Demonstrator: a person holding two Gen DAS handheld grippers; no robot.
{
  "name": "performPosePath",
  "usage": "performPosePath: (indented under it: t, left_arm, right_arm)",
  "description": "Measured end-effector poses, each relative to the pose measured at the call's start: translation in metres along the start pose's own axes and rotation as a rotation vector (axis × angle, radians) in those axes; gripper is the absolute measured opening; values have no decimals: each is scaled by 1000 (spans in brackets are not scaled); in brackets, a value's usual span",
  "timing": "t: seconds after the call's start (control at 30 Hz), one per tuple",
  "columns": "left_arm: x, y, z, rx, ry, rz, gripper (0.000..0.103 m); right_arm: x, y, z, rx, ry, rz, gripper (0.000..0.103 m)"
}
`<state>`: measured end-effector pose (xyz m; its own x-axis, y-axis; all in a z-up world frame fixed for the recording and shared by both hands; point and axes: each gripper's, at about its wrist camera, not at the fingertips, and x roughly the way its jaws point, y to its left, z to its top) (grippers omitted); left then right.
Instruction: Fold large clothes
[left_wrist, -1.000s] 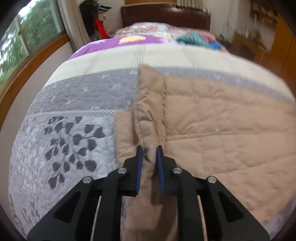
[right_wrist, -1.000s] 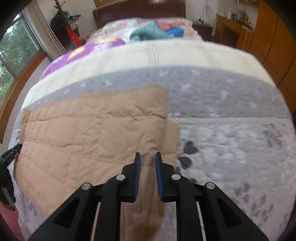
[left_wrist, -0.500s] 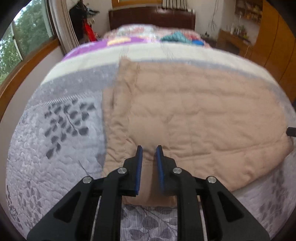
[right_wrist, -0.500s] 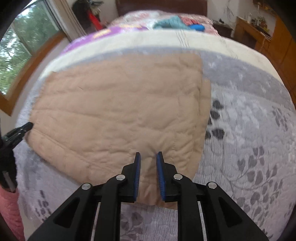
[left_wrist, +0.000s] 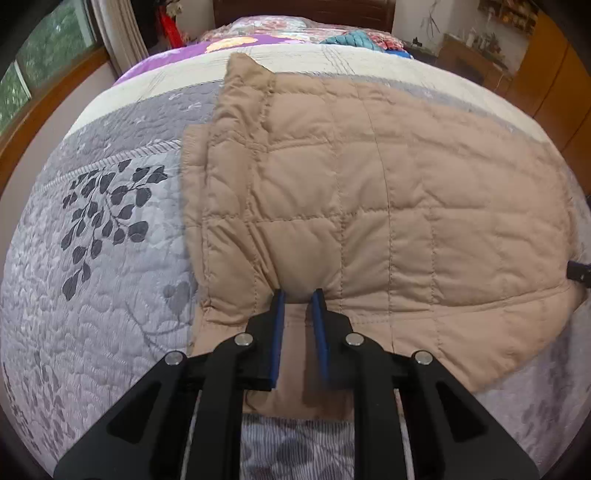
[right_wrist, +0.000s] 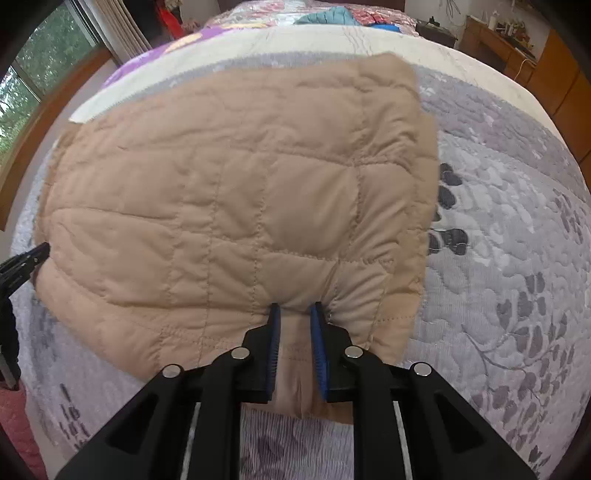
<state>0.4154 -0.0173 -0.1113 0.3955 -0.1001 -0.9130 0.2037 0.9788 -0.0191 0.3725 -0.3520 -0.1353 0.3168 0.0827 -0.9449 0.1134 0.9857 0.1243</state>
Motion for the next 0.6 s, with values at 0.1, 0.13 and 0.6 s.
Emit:
performPosePath:
  t: [0.1, 0.13, 0.6]
  left_arm:
    - [-27, 19, 0, -38, -25, -77, 32]
    - [-34, 25, 1, -39, -41, -87, 39]
    - [-16, 116, 41, -224, -51, -220, 66]
  right_arm:
    - [-30, -10, -5, -1, -54, 79, 38]
    - [-41, -15, -5, -3, -83, 73, 41]
    - [-17, -90, 30, 206, -98, 222, 79]
